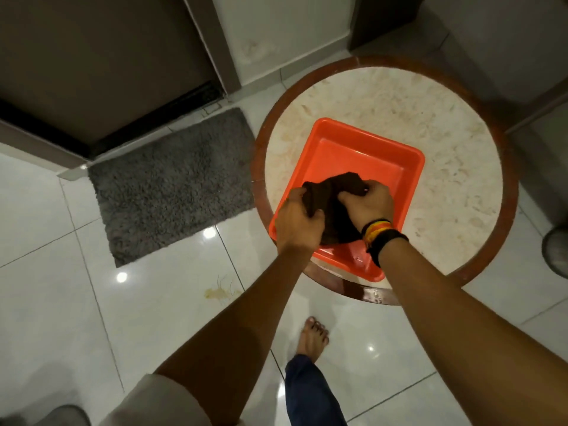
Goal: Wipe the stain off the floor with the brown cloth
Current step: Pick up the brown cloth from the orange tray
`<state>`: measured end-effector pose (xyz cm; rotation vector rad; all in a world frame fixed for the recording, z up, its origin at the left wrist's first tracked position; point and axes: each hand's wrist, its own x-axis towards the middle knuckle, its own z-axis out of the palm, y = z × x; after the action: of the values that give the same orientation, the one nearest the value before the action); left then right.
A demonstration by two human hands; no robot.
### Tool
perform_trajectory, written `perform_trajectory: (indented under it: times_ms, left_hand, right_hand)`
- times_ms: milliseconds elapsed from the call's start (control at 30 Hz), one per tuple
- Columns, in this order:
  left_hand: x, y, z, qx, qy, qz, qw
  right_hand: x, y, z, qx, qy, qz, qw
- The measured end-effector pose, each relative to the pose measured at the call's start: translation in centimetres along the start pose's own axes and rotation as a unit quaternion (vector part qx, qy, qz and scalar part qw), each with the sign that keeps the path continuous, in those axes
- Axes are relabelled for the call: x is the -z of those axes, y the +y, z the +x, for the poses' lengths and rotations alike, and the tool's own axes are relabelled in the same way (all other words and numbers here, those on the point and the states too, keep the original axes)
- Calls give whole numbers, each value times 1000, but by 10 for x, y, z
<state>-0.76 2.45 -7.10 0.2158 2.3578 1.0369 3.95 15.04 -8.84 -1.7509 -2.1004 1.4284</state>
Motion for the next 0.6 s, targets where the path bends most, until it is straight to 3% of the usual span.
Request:
perform_trajectory:
  times_ms: [100, 167, 367, 500, 600]
  left_hand:
    - [35, -14, -18, -7, 21, -119, 993]
    - [64, -38, -33, -23, 44, -176, 983]
    - [143, -161, -85, 41, 71, -201, 976]
    - [157, -264, -116, 120, 44, -204, 971]
    - [151, -349, -134, 206, 16, -233, 950]
  right_hand:
    - [-2, -13, -38, 29, 4, 89, 996]
    - [-13, -17, -67, 59, -34, 118, 991]
    - [-106, 5, -164, 100, -170, 79, 977]
    - [-188, 58, -208, 36, -241, 3, 970]
    - [-250, 117, -229, -86, -313, -39, 945]
